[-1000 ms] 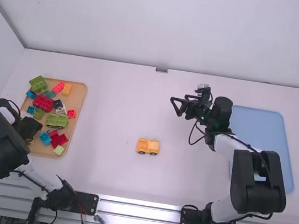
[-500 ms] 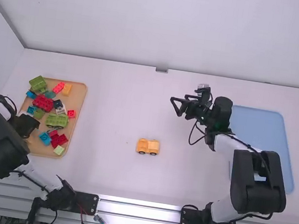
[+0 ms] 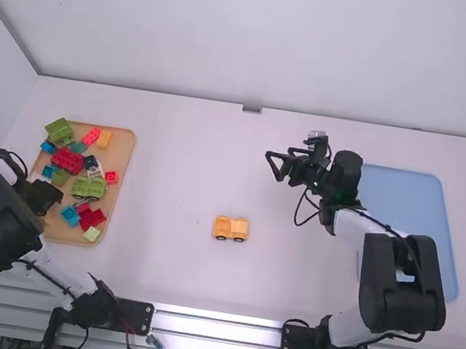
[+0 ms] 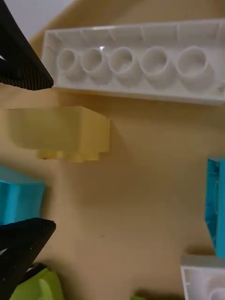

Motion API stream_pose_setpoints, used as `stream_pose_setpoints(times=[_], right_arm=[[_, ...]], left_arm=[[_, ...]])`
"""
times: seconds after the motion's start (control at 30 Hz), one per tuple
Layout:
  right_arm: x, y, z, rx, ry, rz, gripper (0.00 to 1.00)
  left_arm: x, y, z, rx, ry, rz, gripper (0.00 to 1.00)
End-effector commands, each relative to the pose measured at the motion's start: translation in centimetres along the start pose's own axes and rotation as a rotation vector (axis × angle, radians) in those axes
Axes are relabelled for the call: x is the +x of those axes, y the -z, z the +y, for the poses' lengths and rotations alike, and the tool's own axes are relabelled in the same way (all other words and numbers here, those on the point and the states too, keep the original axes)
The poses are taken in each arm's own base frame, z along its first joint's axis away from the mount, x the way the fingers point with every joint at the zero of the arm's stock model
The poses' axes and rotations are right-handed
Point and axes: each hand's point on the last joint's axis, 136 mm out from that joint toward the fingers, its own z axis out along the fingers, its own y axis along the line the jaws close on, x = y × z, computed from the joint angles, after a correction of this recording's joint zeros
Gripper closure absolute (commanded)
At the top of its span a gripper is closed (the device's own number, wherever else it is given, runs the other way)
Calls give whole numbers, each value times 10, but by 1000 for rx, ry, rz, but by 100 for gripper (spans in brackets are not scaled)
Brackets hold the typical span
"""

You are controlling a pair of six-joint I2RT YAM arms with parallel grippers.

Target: Assemble lego blocks to make yellow taxi

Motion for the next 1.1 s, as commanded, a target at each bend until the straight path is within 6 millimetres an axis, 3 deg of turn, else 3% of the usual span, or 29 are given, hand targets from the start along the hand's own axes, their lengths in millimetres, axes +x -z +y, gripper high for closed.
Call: stream_pose_setpoints(times=[0.0, 0.17, 0.7, 1.07], right_arm=[[-12, -2, 5, -13, 23, -19, 6], [-12, -2, 5, -13, 23, -19, 6], [-11, -2, 5, -12, 23, -18, 5], [-11, -2, 4, -11, 21, -17, 5]], left_arm=[[3, -8, 6, -28, -13, 48, 27], [4, -19, 7, -34, -9, 65, 37], [6, -21, 11, -54, -13, 64, 64], [8, -28, 12, -56, -14, 48, 73]])
